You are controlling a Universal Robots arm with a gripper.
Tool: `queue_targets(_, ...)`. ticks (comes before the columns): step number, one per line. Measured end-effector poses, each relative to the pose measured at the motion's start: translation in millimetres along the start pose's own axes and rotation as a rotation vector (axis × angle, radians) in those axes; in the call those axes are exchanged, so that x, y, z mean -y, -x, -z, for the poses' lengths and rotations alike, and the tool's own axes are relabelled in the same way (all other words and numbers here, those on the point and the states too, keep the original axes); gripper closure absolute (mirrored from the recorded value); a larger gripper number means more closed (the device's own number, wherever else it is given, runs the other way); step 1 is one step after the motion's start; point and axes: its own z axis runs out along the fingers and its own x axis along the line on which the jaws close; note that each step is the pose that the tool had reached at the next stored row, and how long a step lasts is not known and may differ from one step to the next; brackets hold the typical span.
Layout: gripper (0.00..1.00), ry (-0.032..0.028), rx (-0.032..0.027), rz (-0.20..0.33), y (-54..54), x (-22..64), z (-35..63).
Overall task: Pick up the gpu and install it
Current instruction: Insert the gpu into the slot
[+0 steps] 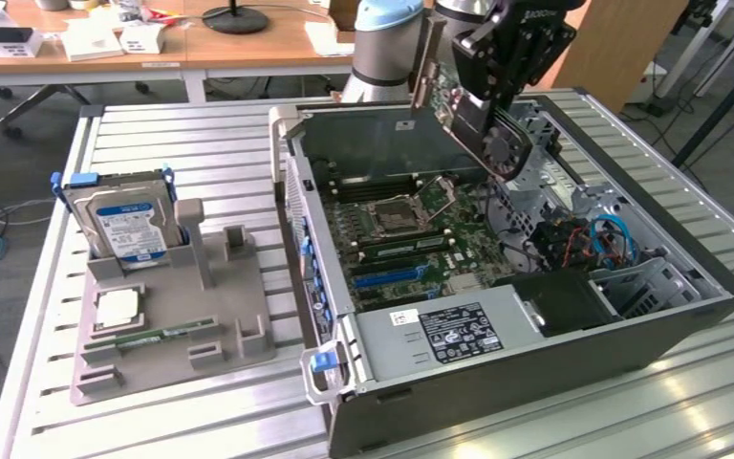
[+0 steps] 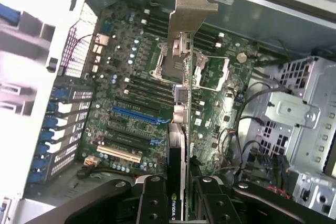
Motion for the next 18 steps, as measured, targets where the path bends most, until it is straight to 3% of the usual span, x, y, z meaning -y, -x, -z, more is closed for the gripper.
queue_targets(18,0.74,0.0052,-0.0147,0.327,0.0,0.0,-0.7)
